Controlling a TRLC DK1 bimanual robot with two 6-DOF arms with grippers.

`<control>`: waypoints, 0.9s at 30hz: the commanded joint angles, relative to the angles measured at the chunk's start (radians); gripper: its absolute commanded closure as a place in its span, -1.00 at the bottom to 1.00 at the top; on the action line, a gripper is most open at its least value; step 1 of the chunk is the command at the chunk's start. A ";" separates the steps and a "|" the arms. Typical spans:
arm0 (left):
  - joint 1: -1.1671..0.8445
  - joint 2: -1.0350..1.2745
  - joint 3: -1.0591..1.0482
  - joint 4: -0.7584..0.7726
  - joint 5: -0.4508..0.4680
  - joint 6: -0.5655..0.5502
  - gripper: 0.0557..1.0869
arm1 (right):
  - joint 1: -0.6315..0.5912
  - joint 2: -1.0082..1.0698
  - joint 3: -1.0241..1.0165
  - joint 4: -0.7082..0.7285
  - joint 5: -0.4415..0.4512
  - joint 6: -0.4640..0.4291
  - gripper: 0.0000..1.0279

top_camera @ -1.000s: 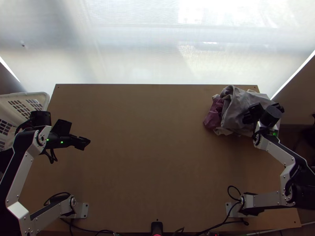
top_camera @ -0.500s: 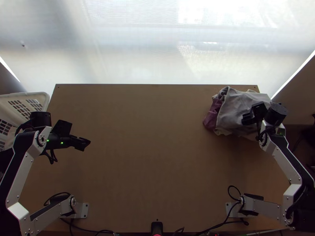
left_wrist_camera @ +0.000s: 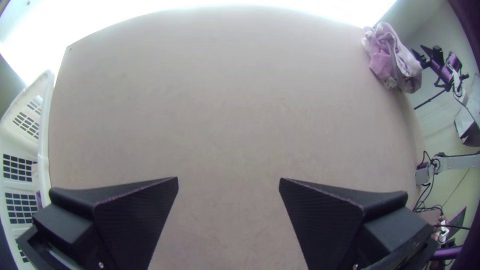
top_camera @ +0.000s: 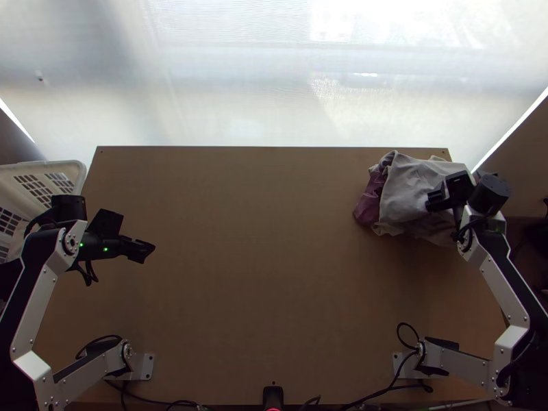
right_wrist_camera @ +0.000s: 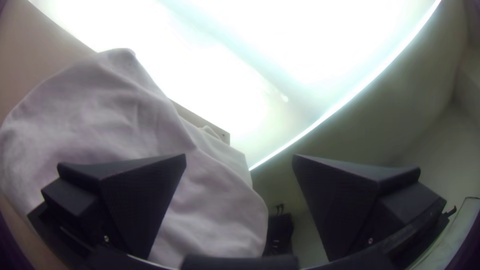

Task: Fold the t-shirt

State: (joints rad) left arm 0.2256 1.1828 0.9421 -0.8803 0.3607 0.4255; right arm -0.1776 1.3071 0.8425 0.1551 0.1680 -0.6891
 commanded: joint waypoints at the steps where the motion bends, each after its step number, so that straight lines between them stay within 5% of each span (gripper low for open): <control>1: 0.004 0.006 0.009 0.007 0.000 0.002 -0.91 | 0.003 -0.023 -0.010 0.089 0.011 -0.075 -0.92; 11: 0.004 0.008 0.015 0.009 -0.003 0.004 -0.91 | 0.061 -0.138 -0.051 0.198 0.041 -0.190 -0.92; 17: -0.005 0.011 0.015 0.015 -0.003 0.002 -0.91 | 0.055 -0.154 0.046 0.115 0.044 -0.153 -0.92; 27: -0.025 0.020 0.006 0.026 -0.005 -0.010 -0.91 | 0.049 -0.143 -0.033 0.233 0.047 -0.198 -0.92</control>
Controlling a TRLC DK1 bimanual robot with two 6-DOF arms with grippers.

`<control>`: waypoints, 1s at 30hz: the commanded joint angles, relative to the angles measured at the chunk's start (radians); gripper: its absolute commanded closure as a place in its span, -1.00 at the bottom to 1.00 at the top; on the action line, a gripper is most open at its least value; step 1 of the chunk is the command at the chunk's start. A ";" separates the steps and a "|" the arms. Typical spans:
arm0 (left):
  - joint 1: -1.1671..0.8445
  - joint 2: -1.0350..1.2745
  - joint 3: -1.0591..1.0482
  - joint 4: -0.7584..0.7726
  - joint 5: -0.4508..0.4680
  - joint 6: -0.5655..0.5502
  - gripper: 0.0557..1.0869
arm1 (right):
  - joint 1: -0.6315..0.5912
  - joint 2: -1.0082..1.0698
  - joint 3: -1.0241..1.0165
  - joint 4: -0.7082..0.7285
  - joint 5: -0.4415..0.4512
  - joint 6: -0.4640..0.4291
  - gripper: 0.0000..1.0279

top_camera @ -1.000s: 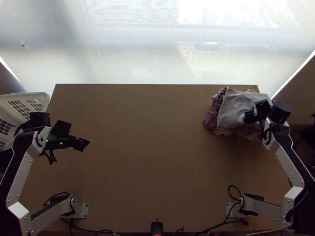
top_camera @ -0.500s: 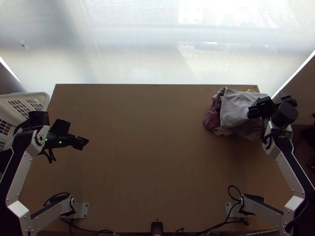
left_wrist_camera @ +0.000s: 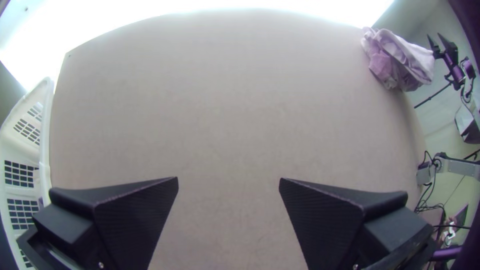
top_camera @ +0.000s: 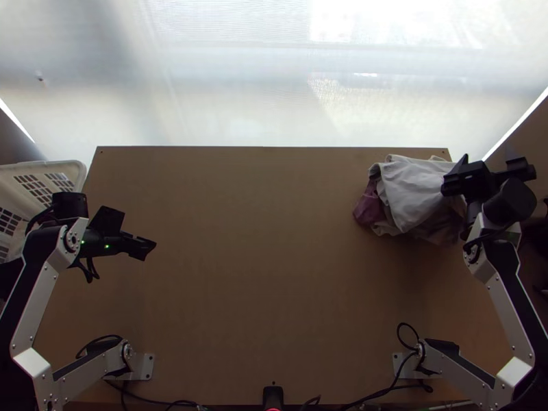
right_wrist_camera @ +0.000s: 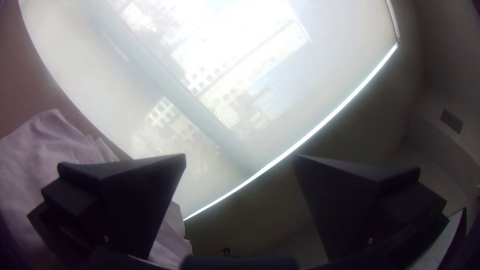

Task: Fold the t-shirt

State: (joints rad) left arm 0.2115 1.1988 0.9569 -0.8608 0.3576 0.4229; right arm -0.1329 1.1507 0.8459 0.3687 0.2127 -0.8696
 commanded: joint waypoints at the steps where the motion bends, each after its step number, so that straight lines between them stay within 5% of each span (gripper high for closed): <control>1: -0.012 0.004 -0.012 0.006 -0.002 -0.009 -0.91 | 0.006 0.026 -0.048 0.019 0.002 -0.016 -0.92; 14: -0.024 -0.013 -0.063 0.022 -0.009 -0.019 -0.91 | 0.006 0.267 -0.085 0.022 0.050 -0.008 -0.75; 17: -0.026 -0.013 -0.069 0.028 -0.011 -0.026 -0.91 | 0.006 0.271 -0.084 0.033 0.050 -0.008 0.01; 19: -0.027 -0.013 -0.070 0.031 -0.011 -0.032 -0.91 | 0.004 0.285 -0.076 0.035 0.051 -0.014 0.29; 20: -0.027 -0.013 -0.072 0.032 -0.011 -0.032 -0.91 | 0.004 0.291 -0.070 0.036 0.051 -0.014 0.21; 21: -0.027 -0.013 -0.072 0.034 -0.012 -0.033 -0.91 | 0.004 0.294 -0.065 0.036 0.050 -0.009 -0.20; 22: -0.029 -0.013 -0.073 0.034 -0.014 -0.033 -0.91 | 0.004 0.297 -0.065 0.036 0.050 -0.011 -0.89; 30: -0.037 -0.016 -0.084 0.046 -0.017 -0.046 -0.91 | -0.017 0.242 -0.048 0.035 0.050 -0.005 -0.91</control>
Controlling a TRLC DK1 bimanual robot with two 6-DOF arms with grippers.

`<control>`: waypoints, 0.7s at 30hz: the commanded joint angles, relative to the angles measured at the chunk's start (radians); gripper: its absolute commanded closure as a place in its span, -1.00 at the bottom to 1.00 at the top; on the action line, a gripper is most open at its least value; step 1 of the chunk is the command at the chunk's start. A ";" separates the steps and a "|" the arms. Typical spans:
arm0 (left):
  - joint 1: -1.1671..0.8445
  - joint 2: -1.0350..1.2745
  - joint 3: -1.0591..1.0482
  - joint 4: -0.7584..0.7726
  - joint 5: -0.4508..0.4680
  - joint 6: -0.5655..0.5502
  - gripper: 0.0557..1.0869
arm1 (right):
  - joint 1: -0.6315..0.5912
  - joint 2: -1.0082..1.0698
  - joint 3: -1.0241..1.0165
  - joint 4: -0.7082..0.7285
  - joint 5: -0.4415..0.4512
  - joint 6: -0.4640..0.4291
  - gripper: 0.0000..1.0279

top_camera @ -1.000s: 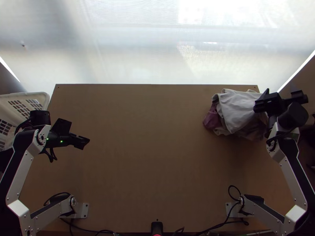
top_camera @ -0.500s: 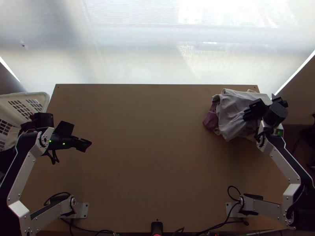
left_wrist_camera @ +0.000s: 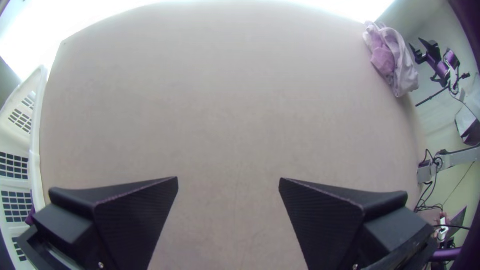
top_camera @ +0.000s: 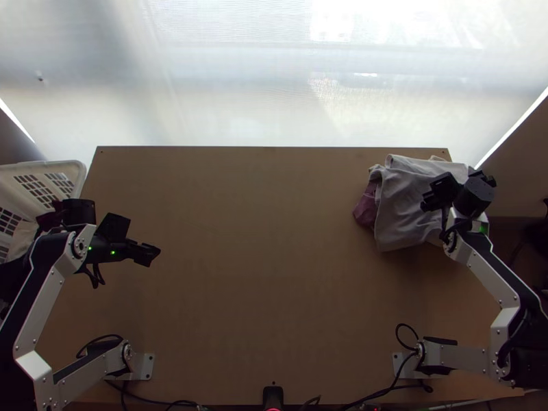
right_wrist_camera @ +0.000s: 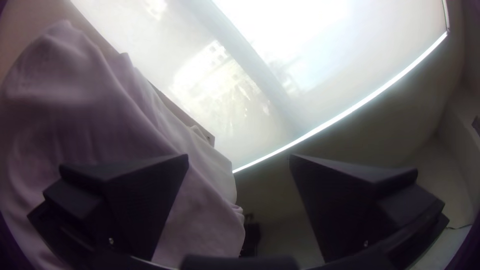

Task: Fold the t-shirt

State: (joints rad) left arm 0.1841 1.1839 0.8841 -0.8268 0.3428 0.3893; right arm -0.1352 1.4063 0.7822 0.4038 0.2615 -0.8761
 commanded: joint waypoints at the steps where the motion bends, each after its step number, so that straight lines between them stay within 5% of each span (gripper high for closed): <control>1: -0.015 -0.001 -0.011 0.014 -0.004 -0.015 -0.91 | -0.018 -0.013 0.019 0.000 0.001 0.003 -0.91; 11: -0.087 -0.023 -0.008 0.002 -0.011 -0.072 -0.91 | -0.006 -0.248 -0.047 -0.157 0.002 0.054 -0.91; 17: -0.236 -0.213 -0.057 0.124 -0.240 -0.147 -0.91 | 0.032 -0.603 -0.210 -0.281 0.044 0.166 -0.91; 21: -0.238 -0.300 -0.097 0.187 -0.272 -0.191 -0.91 | 0.126 -0.787 -0.336 -0.292 0.139 0.195 -0.91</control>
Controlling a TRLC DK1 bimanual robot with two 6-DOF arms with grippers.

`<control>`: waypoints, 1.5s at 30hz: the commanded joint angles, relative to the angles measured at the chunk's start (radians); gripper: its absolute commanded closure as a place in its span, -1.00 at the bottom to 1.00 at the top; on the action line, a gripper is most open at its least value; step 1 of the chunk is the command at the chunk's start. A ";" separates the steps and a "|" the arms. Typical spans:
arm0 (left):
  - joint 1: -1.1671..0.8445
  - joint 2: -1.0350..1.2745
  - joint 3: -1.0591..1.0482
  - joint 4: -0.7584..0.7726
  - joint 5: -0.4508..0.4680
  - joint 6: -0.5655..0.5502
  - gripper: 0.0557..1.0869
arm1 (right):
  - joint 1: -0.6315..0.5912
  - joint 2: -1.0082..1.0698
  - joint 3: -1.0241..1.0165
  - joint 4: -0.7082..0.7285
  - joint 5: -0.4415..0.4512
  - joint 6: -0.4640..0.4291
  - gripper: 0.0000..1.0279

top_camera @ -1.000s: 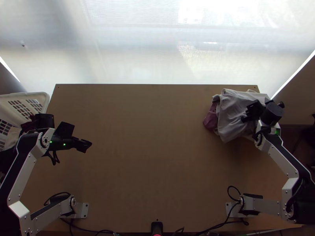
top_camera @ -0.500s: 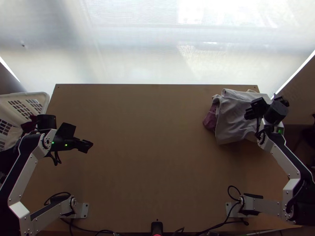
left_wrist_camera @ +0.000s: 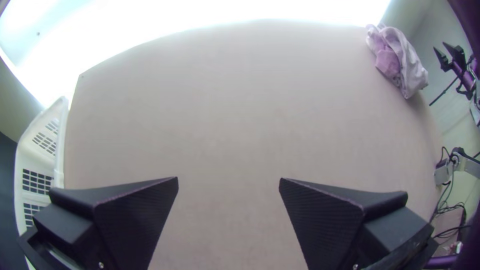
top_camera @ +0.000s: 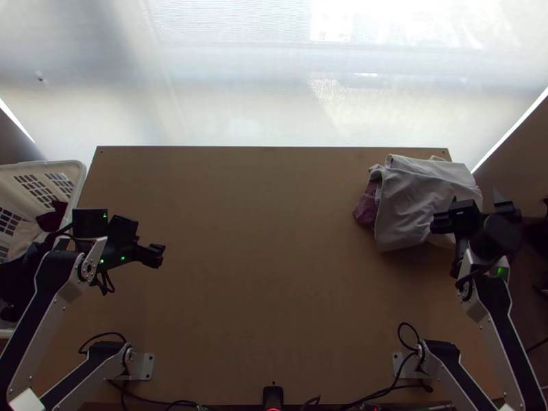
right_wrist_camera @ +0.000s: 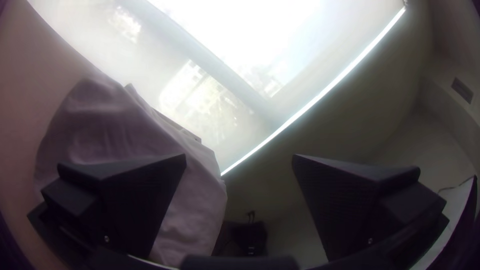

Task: Fold the t-shirt

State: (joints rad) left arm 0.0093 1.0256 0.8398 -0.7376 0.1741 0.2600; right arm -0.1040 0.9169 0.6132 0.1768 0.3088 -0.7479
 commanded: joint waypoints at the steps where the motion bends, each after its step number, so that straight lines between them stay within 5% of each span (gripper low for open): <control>1: -0.062 -0.173 -0.074 0.132 -0.108 -0.062 -0.91 | 0.112 -0.329 -0.191 -0.065 0.099 0.074 -0.91; 13: -0.089 -0.456 -0.484 0.523 -0.111 0.013 -0.91 | 0.257 -0.429 -0.512 0.087 0.144 0.208 -0.91; 23: -0.126 -0.446 -0.637 0.768 -0.113 0.076 -0.91 | 0.325 -0.188 -0.515 0.181 0.144 0.346 -0.91; 45: -0.121 -0.886 -0.760 0.586 -0.111 0.153 -0.91 | 0.688 -0.012 -0.515 0.033 0.144 0.309 -0.91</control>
State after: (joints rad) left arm -0.1108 0.3199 0.1081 -0.0750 0.0616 0.3790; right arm 0.4850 0.8711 0.0990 0.2562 0.4530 -0.4194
